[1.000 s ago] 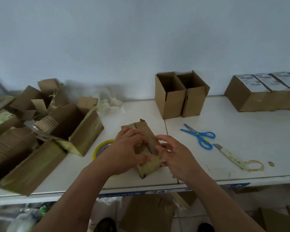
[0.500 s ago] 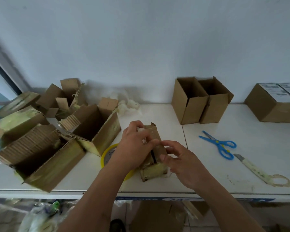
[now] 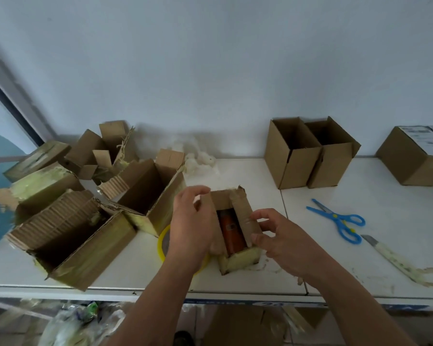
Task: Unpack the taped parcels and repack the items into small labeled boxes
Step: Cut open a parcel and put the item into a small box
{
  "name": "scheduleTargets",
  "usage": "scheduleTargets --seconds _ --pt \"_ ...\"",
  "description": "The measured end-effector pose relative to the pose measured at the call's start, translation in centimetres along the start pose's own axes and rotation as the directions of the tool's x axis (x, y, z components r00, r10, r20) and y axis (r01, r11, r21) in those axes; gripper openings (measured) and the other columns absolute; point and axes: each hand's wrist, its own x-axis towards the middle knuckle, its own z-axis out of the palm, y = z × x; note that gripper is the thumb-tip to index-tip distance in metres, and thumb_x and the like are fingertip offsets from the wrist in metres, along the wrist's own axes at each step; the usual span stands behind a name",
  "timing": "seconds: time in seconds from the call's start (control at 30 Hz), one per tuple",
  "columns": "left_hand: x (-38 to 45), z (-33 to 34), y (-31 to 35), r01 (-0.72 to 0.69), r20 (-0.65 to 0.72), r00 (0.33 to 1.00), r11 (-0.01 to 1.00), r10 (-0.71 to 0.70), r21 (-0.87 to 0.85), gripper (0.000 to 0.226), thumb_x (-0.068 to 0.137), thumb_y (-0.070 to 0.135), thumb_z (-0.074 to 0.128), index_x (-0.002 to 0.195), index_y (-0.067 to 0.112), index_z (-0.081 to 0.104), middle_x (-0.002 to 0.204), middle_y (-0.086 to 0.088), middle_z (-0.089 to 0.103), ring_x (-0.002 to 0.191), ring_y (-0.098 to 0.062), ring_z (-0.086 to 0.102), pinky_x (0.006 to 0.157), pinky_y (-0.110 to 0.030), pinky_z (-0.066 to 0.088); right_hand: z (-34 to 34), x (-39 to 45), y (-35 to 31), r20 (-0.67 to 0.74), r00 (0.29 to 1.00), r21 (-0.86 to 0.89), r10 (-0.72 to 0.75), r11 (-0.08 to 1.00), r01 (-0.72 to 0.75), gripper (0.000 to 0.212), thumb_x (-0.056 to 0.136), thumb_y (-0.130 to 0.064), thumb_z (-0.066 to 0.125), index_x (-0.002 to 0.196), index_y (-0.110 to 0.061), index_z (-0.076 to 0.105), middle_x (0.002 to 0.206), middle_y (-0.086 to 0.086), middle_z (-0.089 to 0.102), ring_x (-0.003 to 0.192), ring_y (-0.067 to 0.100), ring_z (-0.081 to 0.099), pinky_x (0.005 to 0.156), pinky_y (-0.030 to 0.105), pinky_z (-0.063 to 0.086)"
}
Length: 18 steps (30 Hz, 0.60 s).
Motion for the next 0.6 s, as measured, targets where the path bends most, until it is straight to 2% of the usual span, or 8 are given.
scheduleTargets --seconds 0.07,0.17,0.23,0.3,0.4,0.5,0.6 --pt "-0.1 -0.2 -0.1 0.136 -0.058 0.988 0.988 -0.140 -0.074 0.031 0.101 0.019 0.040 0.104 0.041 0.061 0.106 0.006 0.063 0.092 -0.020 0.065 0.075 -0.051 0.060 -0.1 0.2 -0.1 -0.001 1.000 -0.047 0.025 0.999 -0.025 0.026 0.094 -0.033 0.061 0.113 -0.043 0.047 0.110 -0.017 0.061 0.092 0.004 0.062 0.071 0.017 0.046" --pt "-0.1 -0.6 -0.2 0.213 -0.031 0.976 0.976 -0.214 -0.035 0.037 0.100 0.014 0.035 0.116 0.036 0.061 0.099 0.006 0.062 0.090 -0.021 0.063 0.081 -0.049 0.059 0.5 0.7 -0.5 -0.084 0.996 -0.190 0.041 0.980 -0.057 0.033 0.087 -0.050 0.065 0.111 -0.042 0.044 0.110 -0.018 0.049 0.090 0.004 0.057 0.066 0.017 0.044" --pt "0.3 -0.7 -0.3 0.184 -0.044 0.982 0.982 -0.183 0.039 0.034 0.100 0.015 0.037 0.117 0.033 0.060 0.102 0.009 0.060 0.092 -0.014 0.059 0.076 -0.040 0.058 1.3 1.3 -0.9 -0.177 0.984 -0.268 0.023 0.961 -0.071 0.040 0.080 -0.060 0.066 0.107 -0.040 0.045 0.111 -0.013 0.039 0.092 0.005 0.055 0.072 0.022 0.049" --pt "0.7 -0.7 -0.6 0.131 -0.052 0.991 0.977 -0.124 0.165 0.025 0.100 0.026 0.040 0.115 0.033 0.059 0.108 0.008 0.060 0.095 -0.012 0.058 0.073 -0.034 0.055 2.2 1.8 -1.3 -0.250 0.968 -0.364 -0.023 0.929 -0.072 0.046 0.076 -0.064 0.067 0.102 -0.035 0.044 0.108 -0.011 0.034 0.092 0.006 0.052 0.076 0.026 0.050" --pt "1.1 -0.5 -1.2 0.087 -0.042 0.996 0.951 -0.078 0.298 0.027 0.099 0.045 0.044 0.119 0.031 0.057 0.122 0.008 0.052 0.101 -0.011 0.055 0.089 -0.034 0.049 3.1 2.3 -2.0 -0.304 0.948 -0.484 -0.089 0.872 -0.074 0.046 0.077 -0.057 0.071 0.097 -0.030 0.040 0.101 -0.009 0.034 0.087 0.007 0.046 0.064 0.019 0.038" --pt "0.7 0.0 -0.9 0.068 -0.047 0.998 0.908 -0.053 0.414 0.037 0.100 0.047 0.044 0.128 0.023 0.050 0.130 0.004 0.041 0.109 -0.017 0.052 0.084 -0.030 0.037 3.3 2.5 -2.0 -0.312 0.943 -0.496 -0.113 0.866 -0.060 0.038 0.082 -0.046 0.069 0.096 -0.026 0.040 0.097 -0.008 0.037 0.080 0.007 0.046 0.059 0.016 0.034" --pt "0.6 0.4 -1.3 0.027 -0.039 0.999 0.835 -0.007 0.550 0.042 0.100 0.051 0.041 0.132 0.023 0.042 0.134 0.001 0.038 0.113 -0.024 0.055 0.082 -0.035 0.043 2.7 2.6 -2.0 -0.316 0.946 -0.369 -0.077 0.928 -0.047 0.027 0.085 -0.045 0.065 0.094 -0.027 0.047 0.095 -0.009 0.048 0.080 0.006 0.052 0.066 0.022 0.045"
